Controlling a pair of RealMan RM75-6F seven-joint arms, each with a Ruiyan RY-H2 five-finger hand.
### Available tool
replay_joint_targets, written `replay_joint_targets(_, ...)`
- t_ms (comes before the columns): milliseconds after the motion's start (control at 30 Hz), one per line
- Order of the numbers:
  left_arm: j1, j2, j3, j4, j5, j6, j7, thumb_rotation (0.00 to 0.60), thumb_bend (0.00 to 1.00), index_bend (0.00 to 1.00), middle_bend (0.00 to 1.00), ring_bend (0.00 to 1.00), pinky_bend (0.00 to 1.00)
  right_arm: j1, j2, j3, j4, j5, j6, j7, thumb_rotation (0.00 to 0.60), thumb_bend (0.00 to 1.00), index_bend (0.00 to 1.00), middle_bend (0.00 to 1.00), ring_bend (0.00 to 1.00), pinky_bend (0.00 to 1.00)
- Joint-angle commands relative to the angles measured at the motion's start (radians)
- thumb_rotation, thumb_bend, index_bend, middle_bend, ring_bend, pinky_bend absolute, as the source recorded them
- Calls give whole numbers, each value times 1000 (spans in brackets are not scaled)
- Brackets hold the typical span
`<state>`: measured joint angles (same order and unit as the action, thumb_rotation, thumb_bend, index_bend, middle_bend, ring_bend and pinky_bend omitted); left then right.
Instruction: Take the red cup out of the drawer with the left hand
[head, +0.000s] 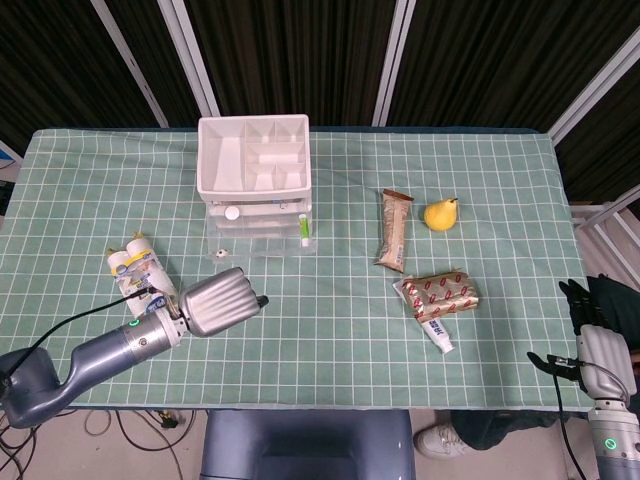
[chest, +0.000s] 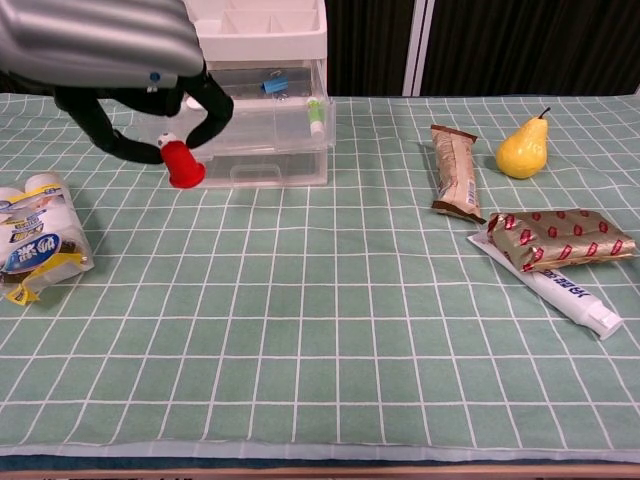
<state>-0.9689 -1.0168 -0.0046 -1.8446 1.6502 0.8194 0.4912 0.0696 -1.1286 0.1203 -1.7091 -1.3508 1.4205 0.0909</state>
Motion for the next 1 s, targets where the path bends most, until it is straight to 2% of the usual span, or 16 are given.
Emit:
replay_joint_targets(33,34,-81,21,56,-27,-8,48,600,340,579,1000,1000,1000,0,0,0,0,2,-1,1,600,65,0,0,0,229)
replay_joint_targets(233,65,-220,36,161,-95,-40,148,600,341,574,1000,1000,1000,0,2,2,-2,6,-3,6,600,65,0,0,0,229)
replay_joint_targets(500,68,-345,54,257,-147,-97,232,600,341,569,1000,1000,1000,0,2,3,-2,8,-6,10,600,65,0,0,0,229)
replay_joint_targets(667,73,-393,61,299,-169,-110,267,600,332,566,1000,1000,1000,0,3,3,-2,8,-5,12,600,66,0,0,0,229)
replay_joint_targets(733,76,-410,62,315,-182,-113,281,600,293,559,1000,1000,1000,0,3,2,-2,8,-7,12,600,65,0,0,0,229)
replay_joint_targets(867,86,-430,57,328,-201,-95,303,600,100,480,1000,1000,1000,0,3,2,-1,7,-8,13,600,66,0,0,0,229)
replay_joint_targets(1000,97,-424,45,310,-209,-60,311,600,42,383,1000,1000,1000,0,3,1,0,6,-7,13,600,65,0,0,0,229)
